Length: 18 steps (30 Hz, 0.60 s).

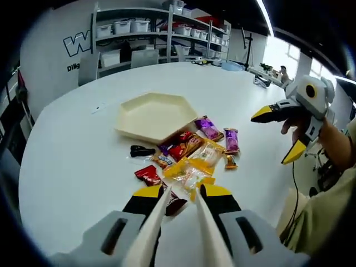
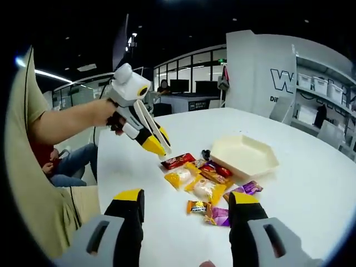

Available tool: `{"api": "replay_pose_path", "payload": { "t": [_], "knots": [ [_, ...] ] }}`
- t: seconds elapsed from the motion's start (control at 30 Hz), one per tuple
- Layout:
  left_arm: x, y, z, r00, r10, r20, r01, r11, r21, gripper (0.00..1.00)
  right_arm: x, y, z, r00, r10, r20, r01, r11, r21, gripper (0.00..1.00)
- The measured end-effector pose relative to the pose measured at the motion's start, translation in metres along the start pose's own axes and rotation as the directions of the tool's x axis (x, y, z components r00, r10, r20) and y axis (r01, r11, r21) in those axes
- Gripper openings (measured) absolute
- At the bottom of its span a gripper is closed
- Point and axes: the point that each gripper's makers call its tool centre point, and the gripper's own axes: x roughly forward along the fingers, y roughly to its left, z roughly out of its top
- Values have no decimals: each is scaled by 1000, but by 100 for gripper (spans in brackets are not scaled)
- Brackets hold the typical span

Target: Place the target food into the container with the food tongs after gripping and lifting it, then release it inside without dropping or visibly crushing the food.

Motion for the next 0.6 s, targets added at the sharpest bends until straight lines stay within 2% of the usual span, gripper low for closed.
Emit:
{"api": "replay_pose_path", "payload": {
  "t": [0.3, 0.6],
  "knots": [
    [6, -2, -5, 1000, -2, 2, 2, 1000, -31, 25, 0, 2, -3, 1000, 8, -4, -8, 1000, -1, 58],
    [8, 1, -17, 999, -2, -32, 1, 999, -33, 25, 0, 2, -6, 1000, 12, -11, -12, 1000, 0, 57]
  ]
}}
